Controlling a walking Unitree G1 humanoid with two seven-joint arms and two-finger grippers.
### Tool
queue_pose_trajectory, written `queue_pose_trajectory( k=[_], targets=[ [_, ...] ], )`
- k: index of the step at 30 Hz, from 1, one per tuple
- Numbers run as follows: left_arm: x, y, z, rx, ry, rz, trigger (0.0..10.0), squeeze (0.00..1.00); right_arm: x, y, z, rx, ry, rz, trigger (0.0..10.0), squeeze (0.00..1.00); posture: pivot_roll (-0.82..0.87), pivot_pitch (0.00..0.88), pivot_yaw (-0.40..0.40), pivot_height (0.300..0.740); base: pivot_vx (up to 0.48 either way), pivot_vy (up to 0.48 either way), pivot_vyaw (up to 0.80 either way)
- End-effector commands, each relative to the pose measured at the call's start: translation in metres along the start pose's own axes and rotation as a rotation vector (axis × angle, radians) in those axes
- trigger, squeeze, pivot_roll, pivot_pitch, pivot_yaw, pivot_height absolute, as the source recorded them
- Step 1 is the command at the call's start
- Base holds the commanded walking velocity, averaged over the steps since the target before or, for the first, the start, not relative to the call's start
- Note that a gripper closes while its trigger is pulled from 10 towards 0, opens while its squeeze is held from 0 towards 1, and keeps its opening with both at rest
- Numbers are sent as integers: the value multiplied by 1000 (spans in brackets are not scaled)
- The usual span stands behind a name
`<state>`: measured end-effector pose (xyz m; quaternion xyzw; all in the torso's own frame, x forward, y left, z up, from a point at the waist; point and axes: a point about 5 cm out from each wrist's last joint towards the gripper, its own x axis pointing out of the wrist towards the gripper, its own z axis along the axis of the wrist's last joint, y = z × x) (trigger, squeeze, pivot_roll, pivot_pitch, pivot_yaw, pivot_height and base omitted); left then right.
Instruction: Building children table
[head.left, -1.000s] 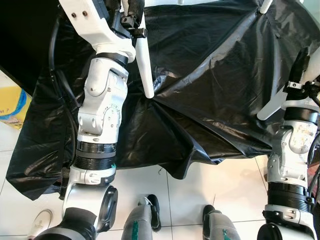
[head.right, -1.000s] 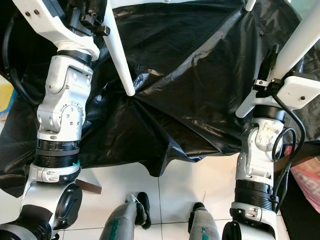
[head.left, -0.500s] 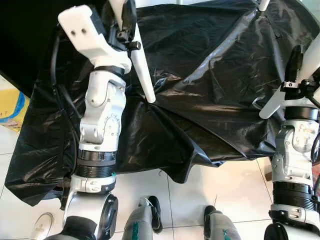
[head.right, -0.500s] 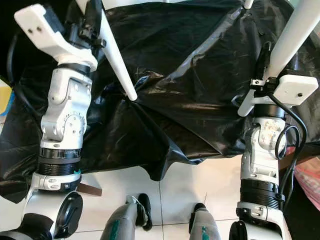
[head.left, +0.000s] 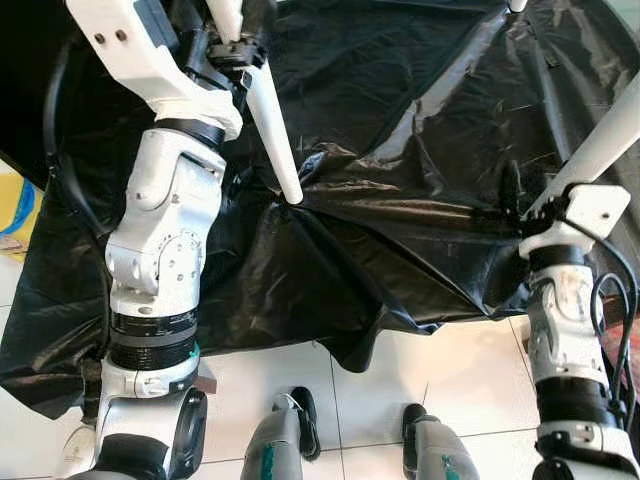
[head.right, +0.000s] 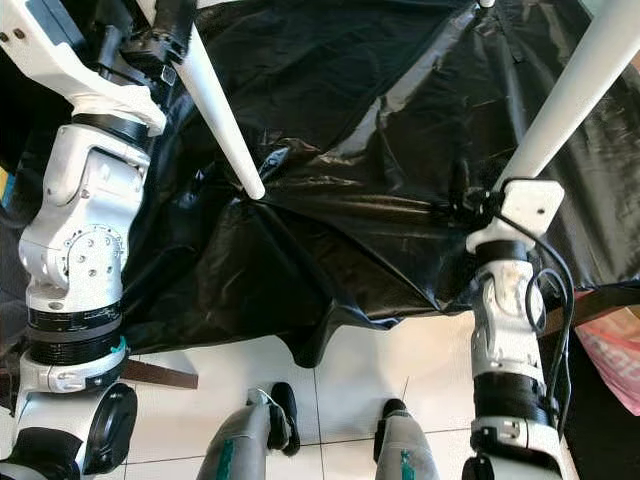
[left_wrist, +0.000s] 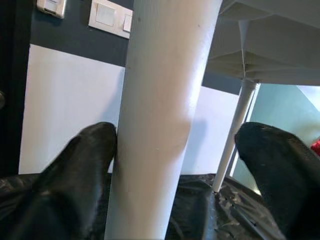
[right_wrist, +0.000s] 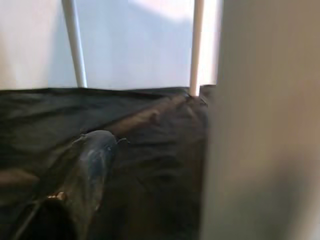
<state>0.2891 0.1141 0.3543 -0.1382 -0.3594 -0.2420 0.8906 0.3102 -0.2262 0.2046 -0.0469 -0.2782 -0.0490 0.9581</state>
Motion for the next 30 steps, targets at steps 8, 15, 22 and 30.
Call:
queue_pose_trajectory(
  k=[8, 15, 22, 30],
  targets=[
    [-4, -4, 6, 30, 62, -223, 10000, 0, -2, 0, -2, 4, 3, 20, 10000, 0, 39, 231, 109, 740, 0, 0, 0],
    [-31, 10, -24, 82, 265, -270, 10000, 0, -8, -1, -8, 8, 29, 19, 10000, 0, 43, 232, 106, 740, 0, 0, 0],
    [-48, 25, -37, 147, 356, -231, 10000, 0, -12, -4, -12, 30, 52, -1, 10000, 0, 46, 234, 110, 740, 0, 0, 0],
    [-70, 35, -36, 192, 427, -211, 10000, 0, -27, 1, -14, 53, 94, 64, 10000, 0, 57, 244, 117, 740, 0, 0, 0]
  ],
)
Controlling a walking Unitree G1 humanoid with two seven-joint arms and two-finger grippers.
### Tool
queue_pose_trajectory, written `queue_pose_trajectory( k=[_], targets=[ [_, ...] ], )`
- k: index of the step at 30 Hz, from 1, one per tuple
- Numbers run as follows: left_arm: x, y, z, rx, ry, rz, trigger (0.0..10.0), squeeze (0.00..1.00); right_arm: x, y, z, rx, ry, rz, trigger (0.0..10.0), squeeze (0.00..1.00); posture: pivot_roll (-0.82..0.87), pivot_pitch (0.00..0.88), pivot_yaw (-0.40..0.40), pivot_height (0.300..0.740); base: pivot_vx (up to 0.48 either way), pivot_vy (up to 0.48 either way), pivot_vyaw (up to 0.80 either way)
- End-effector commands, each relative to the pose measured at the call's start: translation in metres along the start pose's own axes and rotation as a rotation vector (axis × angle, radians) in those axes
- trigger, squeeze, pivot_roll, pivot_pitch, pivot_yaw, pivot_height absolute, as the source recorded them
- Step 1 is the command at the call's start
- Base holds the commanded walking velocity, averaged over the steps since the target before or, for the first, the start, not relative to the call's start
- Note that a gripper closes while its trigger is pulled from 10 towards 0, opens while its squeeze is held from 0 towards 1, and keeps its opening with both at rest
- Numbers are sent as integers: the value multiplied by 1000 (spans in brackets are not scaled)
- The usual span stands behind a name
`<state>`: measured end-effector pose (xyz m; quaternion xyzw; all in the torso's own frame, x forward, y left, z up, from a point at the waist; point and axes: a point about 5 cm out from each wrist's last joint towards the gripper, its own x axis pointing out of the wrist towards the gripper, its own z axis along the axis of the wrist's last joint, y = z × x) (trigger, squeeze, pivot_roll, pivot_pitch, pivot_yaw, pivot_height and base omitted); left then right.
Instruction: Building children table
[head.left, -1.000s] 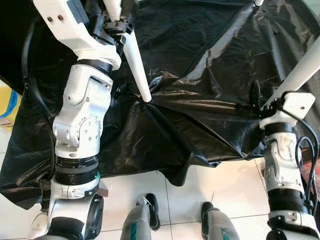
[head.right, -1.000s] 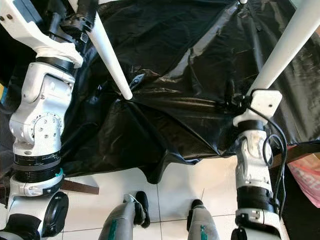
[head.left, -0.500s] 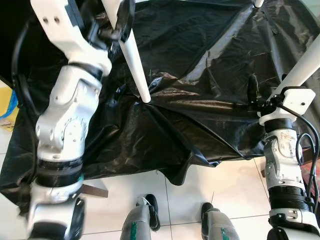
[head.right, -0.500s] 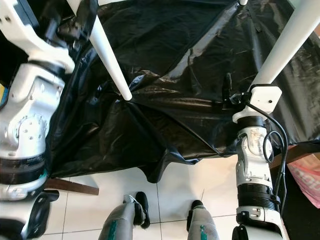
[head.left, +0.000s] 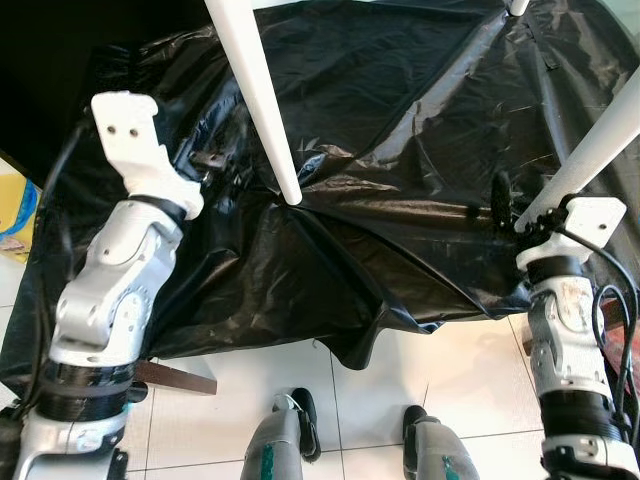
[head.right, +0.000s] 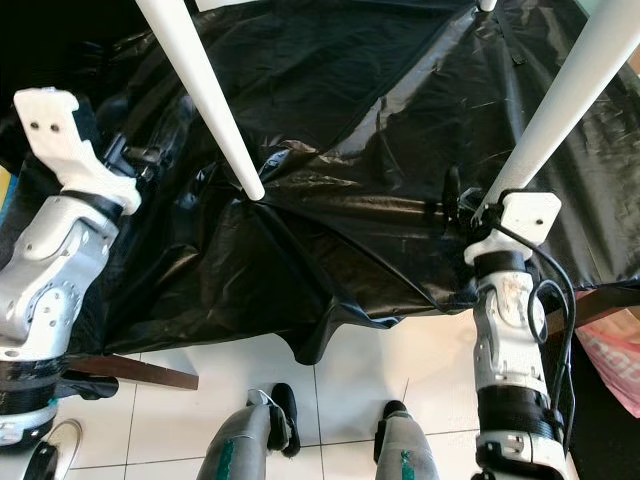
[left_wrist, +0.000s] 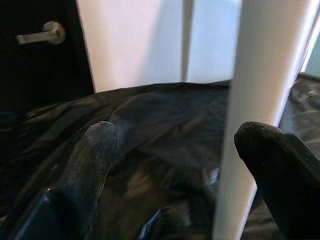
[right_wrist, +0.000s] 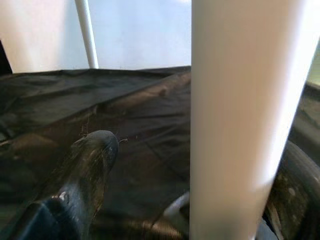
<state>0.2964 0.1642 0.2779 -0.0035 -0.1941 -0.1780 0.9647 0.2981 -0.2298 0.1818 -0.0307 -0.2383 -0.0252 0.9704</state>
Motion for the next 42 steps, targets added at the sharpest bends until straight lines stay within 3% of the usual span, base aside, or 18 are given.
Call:
queue_pose_trajectory(
  k=[1, 9, 18, 26, 30, 36, 38, 42],
  targets=[
    [-9, -14, 0, 29, 9, -303, 10000, 0, -7, 5, -2, 11, 16, 25, 10000, 0, 56, 244, 119, 740, 0, 0, 0],
    [-21, -11, -15, 46, 52, -292, 10000, 0, -15, 5, -1, 14, 16, 3, 10000, 0, 37, 229, 121, 740, 0, 0, 0],
    [-39, -8, -48, 63, 158, -287, 10000, 0, -37, 14, -4, 25, 64, 4, 10000, 0, -3, 182, 107, 740, 0, 0, 0],
    [-48, -7, -63, 60, 204, -304, 10000, 0, -43, 21, -5, 19, 81, 39, 10000, 0, -15, 159, 107, 740, 0, 0, 0],
    [-54, -2, -73, 98, 228, -274, 10000, 0, -42, 27, -5, 27, 86, 59, 10000, 0, -17, 146, 106, 740, 0, 0, 0],
    [-65, 17, -82, 145, 260, -183, 10000, 0, -42, 33, -8, 34, 99, 77, 10000, 0, -16, 130, 113, 740, 0, 0, 0],
    [-71, 30, -84, 150, 265, -87, 10000, 0, -43, 36, -10, 38, 110, 87, 10000, 0, -10, 124, 124, 740, 0, 0, 0],
    [-80, 36, -84, 135, 269, -15, 10000, 0, -46, 41, -13, 43, 123, 102, 10000, 0, -1, 127, 121, 740, 0, 0, 0]
  ],
)
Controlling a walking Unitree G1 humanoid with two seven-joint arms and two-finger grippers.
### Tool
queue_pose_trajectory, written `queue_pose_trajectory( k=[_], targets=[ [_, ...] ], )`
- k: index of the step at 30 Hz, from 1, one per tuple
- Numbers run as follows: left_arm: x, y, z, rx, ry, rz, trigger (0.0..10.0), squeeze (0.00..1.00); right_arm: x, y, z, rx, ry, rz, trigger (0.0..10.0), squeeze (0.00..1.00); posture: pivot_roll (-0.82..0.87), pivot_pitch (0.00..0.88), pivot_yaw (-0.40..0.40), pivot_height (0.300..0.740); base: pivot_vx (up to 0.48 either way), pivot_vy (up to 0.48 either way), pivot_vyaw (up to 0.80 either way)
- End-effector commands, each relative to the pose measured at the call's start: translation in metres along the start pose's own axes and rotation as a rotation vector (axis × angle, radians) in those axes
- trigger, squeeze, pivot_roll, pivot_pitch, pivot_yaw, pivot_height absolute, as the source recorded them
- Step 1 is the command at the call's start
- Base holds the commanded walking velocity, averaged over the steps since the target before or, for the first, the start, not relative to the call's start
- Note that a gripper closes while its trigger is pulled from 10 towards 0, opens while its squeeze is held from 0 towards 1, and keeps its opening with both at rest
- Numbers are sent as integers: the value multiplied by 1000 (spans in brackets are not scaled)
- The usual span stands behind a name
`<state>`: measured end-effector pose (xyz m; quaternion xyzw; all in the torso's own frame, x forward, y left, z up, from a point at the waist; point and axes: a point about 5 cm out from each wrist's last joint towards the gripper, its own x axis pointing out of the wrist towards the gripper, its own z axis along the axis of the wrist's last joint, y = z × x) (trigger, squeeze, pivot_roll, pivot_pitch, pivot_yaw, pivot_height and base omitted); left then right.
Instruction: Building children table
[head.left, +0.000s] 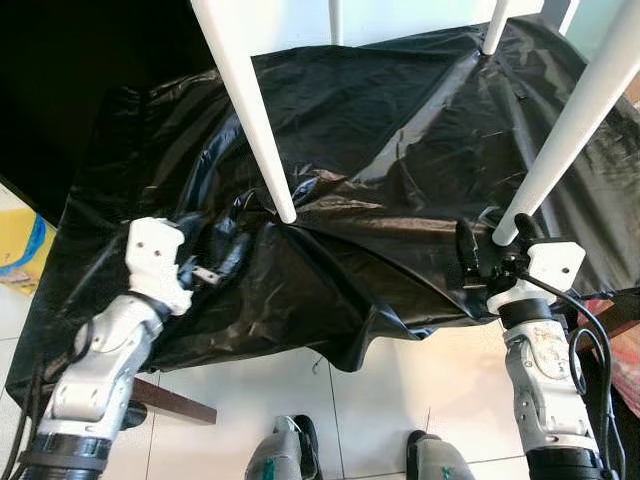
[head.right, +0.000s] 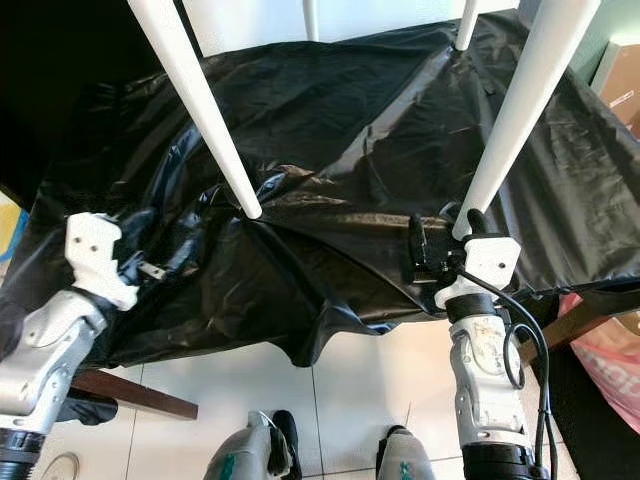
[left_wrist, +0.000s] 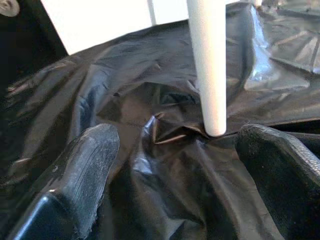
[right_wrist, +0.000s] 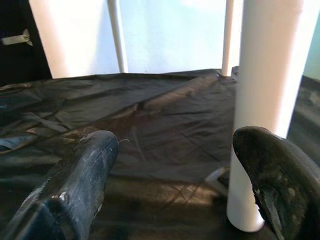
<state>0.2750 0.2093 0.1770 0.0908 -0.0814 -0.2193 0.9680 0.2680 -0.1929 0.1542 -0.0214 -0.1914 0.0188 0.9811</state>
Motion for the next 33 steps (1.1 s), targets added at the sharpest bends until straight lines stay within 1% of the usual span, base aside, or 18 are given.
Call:
queue_pose_trajectory(
  k=[1, 3, 5, 6, 8, 10, 14, 15, 16, 17, 18, 20, 25, 28, 29, 31, 32, 33],
  targets=[
    [-10, 5, -6, -7, 22, 101, 10000, 0, -4, 6, -6, 8, 32, 21, 10000, 0, -1, 127, 121, 740, 0, 0, 0],
    [-10, 5, -6, -7, 22, 101, 10000, 0, -4, 6, -6, 8, 32, 21, 10000, 0, -1, 127, 121, 740, 0, 0, 0],
    [-17, 4, -6, -15, 20, 118, 10000, 0, -3, 7, -5, 11, 35, 35, 10000, 0, 11, 130, 113, 740, 0, 0, 0],
    [-23, 5, -5, -43, 9, 141, 10000, 0, -3, 8, -5, 10, 38, 44, 10000, 0, 19, 133, 108, 740, 0, 0, 0],
    [-25, 6, -4, -57, 2, 154, 10000, 0, -2, 9, -5, 9, 40, 46, 10000, 0, 19, 133, 108, 740, 0, 0, 0],
    [-25, 6, -4, -57, 2, 154, 10000, 0, -2, 9, -5, 9, 40, 46, 10000, 0, 19, 133, 108, 740, 0, 0, 0],
    [-33, 5, -3, -59, -11, 184, 10000, 0, -2, 10, -6, 9, 44, 53, 10000, 0, 37, 135, 93, 740, 0, 0, 0],
    [-38, 4, -3, -44, -20, 218, 10000, 0, -1, 11, -7, 10, 47, 54, 10000, 0, 43, 135, 88, 740, 0, 0, 0],
    [-44, 2, -4, -56, -25, 242, 10000, 0, -1, 12, -8, 11, 49, 56, 10000, 0, 50, 134, 83, 740, 0, 0, 0],
    [-44, 2, -4, -56, -25, 242, 10000, 0, -1, 12, -8, 11, 49, 56, 10000, 0, 50, 134, 83, 740, 0, 0, 0],
    [-48, 1, -5, -51, -30, 271, 10000, 0, 0, 13, -9, 12, 50, 56, 10000, 0, 51, 134, 82, 740, 0, 0, 0],
    [-55, -6, -11, -55, -11, 305, 10000, 0, 0, 14, -11, 19, 57, 58, 10000, 0, 60, 129, 73, 740, 0, 0, 0],
    [-59, -13, -16, -52, -8, 329, 10000, 0, 0, 15, -14, 24, 67, 61, 10000, 0, 67, 124, 65, 740, 0, 0, 0],
    [-59, -26, -25, -36, -2, 299, 10000, 0, 0, 19, -20, 23, 83, 70, 10000, 0, 69, 108, 54, 740, 0, 0, 0],
    [-59, -26, -25, -36, -2, 299, 10000, 0, 0, 19, -20, 23, 83, 70, 10000, 0, 69, 108, 54, 740, 0, 0, 0],
    [-57, -37, -34, -44, 5, 275, 10000, 0, 2, 22, -24, 17, 91, 76, 10000, 0, 71, 91, 45, 740, 0, 0, 0],
    [-57, -37, -34, -44, 5, 275, 10000, 0, 2, 22, -24, 17, 91, 76, 10000, 0, 71, 91, 45, 740, 0, 0, 0],
    [-56, -41, -37, -47, 7, 267, 10000, 0, 3, 23, -26, 13, 93, 75, 10000, 0, 72, 86, 42, 740, 0, 0, 0]
  ],
)
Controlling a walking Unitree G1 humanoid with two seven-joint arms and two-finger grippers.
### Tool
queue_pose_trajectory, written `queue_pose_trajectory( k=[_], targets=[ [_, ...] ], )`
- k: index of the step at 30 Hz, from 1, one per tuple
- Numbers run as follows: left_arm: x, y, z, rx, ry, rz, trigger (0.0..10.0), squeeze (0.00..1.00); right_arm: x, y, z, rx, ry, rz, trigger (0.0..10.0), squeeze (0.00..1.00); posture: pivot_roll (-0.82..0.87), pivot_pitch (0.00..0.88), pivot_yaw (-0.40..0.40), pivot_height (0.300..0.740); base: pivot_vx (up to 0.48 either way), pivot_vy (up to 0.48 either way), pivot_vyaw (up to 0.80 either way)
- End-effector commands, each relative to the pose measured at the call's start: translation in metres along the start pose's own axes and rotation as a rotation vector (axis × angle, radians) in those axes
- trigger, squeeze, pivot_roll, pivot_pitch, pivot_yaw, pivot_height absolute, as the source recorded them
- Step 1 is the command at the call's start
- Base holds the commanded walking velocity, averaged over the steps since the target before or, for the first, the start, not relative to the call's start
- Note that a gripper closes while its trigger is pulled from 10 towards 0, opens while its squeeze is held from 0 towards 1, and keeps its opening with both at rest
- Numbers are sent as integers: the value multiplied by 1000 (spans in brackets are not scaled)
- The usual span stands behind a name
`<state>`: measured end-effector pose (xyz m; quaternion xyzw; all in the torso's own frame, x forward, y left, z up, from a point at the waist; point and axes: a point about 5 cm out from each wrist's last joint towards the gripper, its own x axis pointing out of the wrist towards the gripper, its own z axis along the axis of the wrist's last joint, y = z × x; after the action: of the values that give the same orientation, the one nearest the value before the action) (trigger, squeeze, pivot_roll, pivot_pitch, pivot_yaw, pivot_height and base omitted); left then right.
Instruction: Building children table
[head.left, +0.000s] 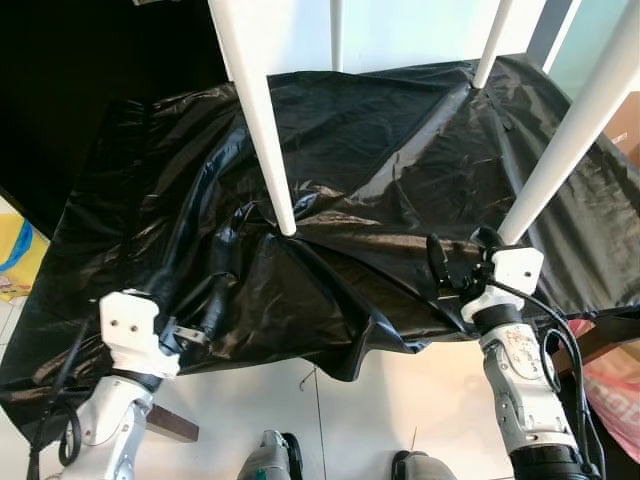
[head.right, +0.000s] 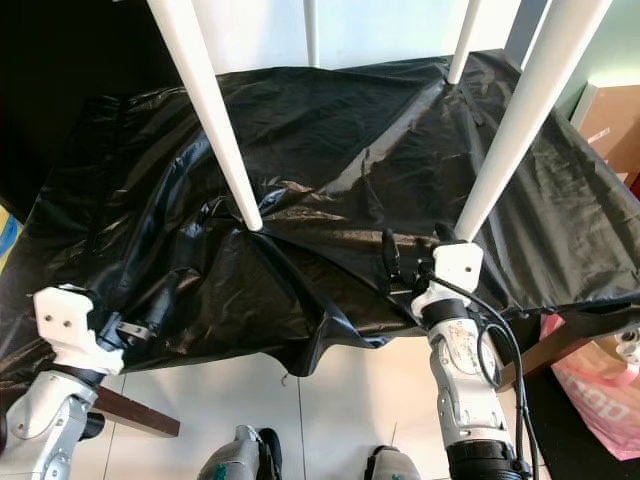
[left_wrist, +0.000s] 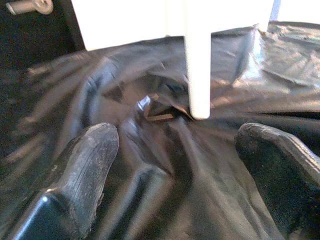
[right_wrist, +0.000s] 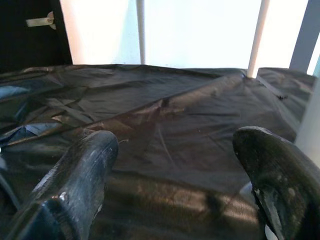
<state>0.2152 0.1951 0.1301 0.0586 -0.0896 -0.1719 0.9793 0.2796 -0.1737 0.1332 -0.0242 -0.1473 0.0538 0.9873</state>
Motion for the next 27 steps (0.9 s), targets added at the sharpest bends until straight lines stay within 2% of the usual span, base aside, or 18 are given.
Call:
queue_pose_trajectory(
  k=[1, 5, 12, 13, 14, 15, 16, 23, 27],
  targets=[
    [-2, 4, -7, 16, 18, 177, 10000, 0, 0, 4, -4, 0, 6, 3, 10000, 0, 72, 86, 42, 740, 0, 0, 0],
    [4, -9, -16, -27, 23, 145, 10000, 0, 3, 11, -7, 10, 10, 1, 10000, 0, 73, 75, 30, 740, 0, 0, 0],
    [9, -16, -23, -31, 34, 140, 10000, 0, 3, 17, -10, 14, 16, 19, 10000, 0, 70, 73, 27, 740, 0, 0, 0],
    [14, -18, -27, -23, 39, 154, 10000, 0, 4, 20, -11, 12, 16, 30, 10000, 0, 70, 69, 24, 740, 0, 0, 0],
    [18, -20, -30, -51, 46, 159, 10000, 0, 3, 22, -12, 17, 16, 36, 10000, 0, 67, 70, 26, 740, 0, 0, 0],
    [18, -20, -30, -51, 46, 159, 10000, 0, 3, 22, -12, 17, 16, 36, 10000, 0, 67, 70, 26, 740, 0, 0, 0],
    [25, -22, -35, -62, 52, 166, 10000, 0, 2, 22, -14, 18, 9, 25, 10000, 0, 57, 67, 32, 740, 0, 0, 0],
    [28, -24, -40, -49, 54, 164, 10000, 0, -1, 21, -18, 16, 8, 2, 10000, 0, 46, 67, 42, 740, 0, 0, 0],
    [39, -23, -38, -64, 40, 182, 10000, 0, -4, 18, -20, 14, 16, -42, 10000, 0, 31, 79, 54, 740, 0, 0, 0]
  ],
)
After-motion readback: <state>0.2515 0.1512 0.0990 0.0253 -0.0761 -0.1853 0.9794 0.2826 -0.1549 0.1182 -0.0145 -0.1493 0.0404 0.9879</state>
